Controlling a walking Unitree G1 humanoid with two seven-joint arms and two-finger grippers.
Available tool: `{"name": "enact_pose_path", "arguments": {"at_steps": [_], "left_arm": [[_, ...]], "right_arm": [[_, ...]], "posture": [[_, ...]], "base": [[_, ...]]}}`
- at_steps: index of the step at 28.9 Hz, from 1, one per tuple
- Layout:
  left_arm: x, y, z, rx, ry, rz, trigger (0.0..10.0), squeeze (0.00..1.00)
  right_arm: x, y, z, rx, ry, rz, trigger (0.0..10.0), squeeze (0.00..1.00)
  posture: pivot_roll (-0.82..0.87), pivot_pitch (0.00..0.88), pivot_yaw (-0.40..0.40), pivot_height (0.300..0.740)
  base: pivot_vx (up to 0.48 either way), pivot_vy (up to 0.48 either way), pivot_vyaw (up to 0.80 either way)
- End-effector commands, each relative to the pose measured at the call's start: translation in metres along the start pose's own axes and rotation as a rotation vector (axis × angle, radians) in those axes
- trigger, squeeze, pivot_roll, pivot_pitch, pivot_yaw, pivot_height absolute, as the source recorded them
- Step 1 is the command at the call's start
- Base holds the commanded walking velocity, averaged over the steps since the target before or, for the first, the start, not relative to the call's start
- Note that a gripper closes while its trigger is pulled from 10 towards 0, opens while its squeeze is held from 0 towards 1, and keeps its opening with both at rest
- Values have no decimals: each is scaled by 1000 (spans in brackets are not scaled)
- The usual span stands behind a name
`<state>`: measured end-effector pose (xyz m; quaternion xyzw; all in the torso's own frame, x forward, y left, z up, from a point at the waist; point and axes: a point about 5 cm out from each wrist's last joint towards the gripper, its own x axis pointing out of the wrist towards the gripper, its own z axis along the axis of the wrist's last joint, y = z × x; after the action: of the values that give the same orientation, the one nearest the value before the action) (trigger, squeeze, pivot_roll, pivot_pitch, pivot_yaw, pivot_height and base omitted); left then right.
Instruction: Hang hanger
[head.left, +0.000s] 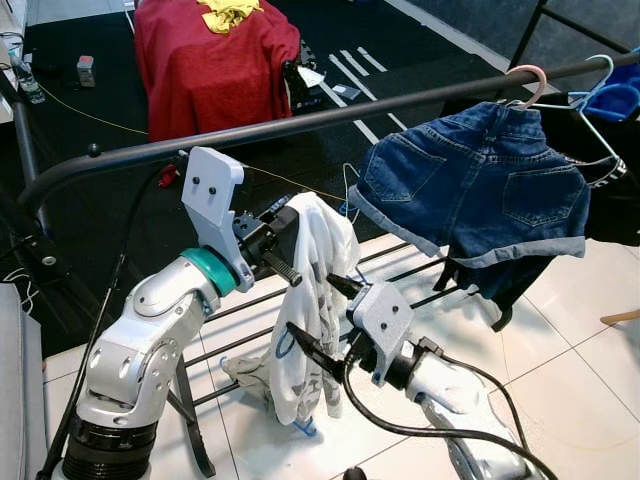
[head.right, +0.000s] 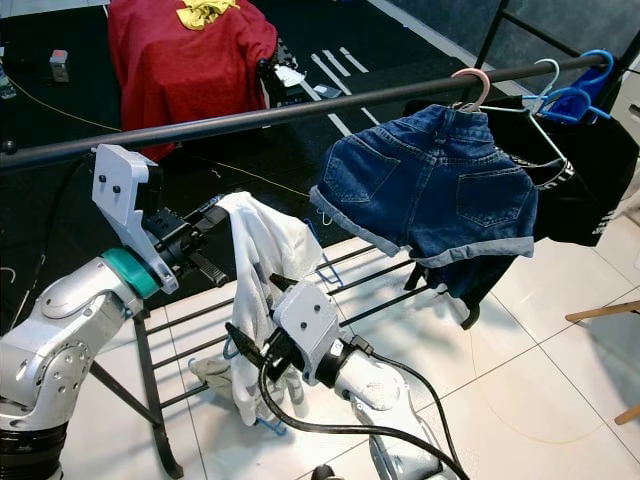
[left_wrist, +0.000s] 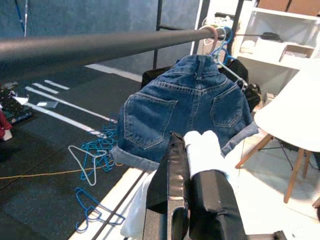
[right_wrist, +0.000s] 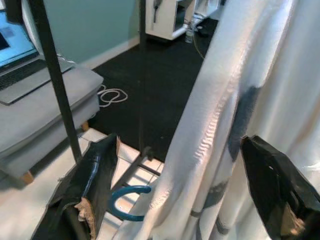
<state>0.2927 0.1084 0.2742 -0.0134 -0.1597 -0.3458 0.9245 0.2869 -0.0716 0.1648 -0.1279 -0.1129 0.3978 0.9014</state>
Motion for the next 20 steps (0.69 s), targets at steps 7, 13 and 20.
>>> {"name": "enact_pose_path", "arguments": {"at_steps": [7, 13, 20], "left_arm": [[-1, -11, 21, -8, -92, -82, 0, 0], [-3, -14, 28, -23, -118, -113, 0, 0], [-3, -16, 31, -26, -129, -129, 0, 0]], "right_arm": [[15, -21, -23, -40, 99, -79, 10000, 0], [22, -19, -21, 0, 71, -11, 10000, 0], [34, -10, -10, 32, 0, 93, 9882, 0]], "posture": [[-81, 178, 65, 740], [-76, 181, 63, 740], [-72, 178, 62, 740]], "base": [[0, 0, 0], [0, 0, 0], [0, 0, 0]]}}
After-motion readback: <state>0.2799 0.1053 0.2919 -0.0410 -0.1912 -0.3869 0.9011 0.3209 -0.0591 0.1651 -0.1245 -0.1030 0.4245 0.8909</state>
